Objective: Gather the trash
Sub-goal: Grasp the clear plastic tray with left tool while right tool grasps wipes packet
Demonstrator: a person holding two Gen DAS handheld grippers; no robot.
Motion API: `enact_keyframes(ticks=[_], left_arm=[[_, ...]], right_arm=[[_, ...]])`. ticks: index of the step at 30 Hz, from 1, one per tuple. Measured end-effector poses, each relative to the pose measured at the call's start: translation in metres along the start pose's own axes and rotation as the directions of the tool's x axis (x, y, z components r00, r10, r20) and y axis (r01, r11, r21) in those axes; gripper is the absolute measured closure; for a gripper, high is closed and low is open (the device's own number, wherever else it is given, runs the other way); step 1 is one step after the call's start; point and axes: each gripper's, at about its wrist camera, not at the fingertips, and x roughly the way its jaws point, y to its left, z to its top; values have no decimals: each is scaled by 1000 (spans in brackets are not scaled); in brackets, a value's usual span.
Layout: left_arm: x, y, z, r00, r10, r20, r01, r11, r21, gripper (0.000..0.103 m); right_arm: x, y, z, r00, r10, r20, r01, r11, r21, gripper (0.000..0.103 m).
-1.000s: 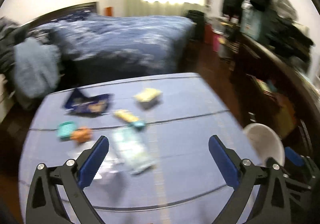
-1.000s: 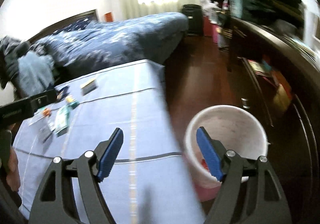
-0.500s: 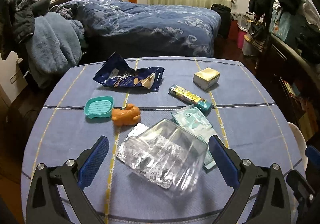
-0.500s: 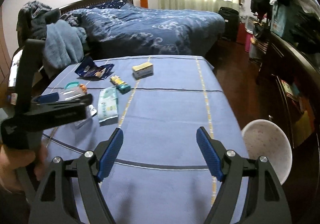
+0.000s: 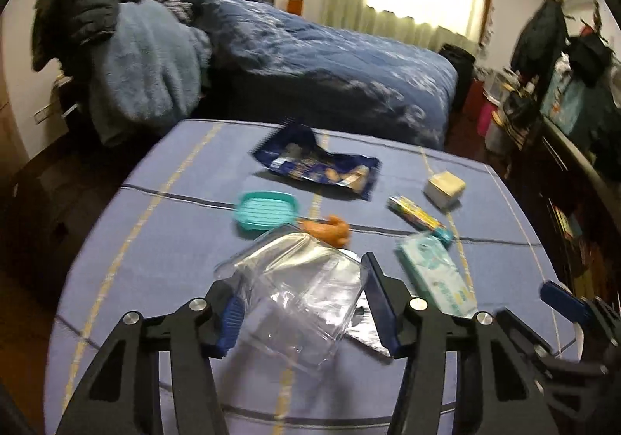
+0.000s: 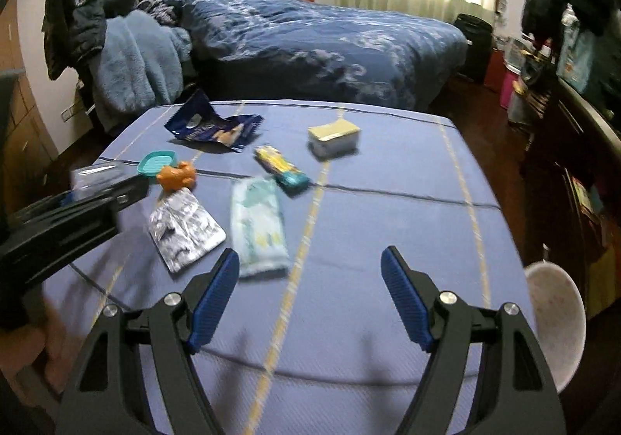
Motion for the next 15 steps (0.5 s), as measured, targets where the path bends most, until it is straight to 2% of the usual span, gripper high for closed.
enact_keyframes(ticks=[3,9,11,13,15], left_arm=[[-10,17,1,999,23,24,-23,1000,-18,47],[-23,47,3,999,26,44,-23,998,-66,47],[-26,53,3,999,26,45,-23,997,-76,46],[-27,56,3,999,20,44,-16,996,-83,45],[-27,57,1,999,16,42,-13,996,-87,44]], right_arm=[[21,13,9,999,3,-38,-4,1000,-23,28],[52,29,13,993,8,-120,-14,999,-50,48],[56,31,13,992,13,-129,-19,999,-46,49],[58,32,13,991,20,-131,-26,999,-44,57],[59,33,13,992,21,-127,-27,998,-48,59]])
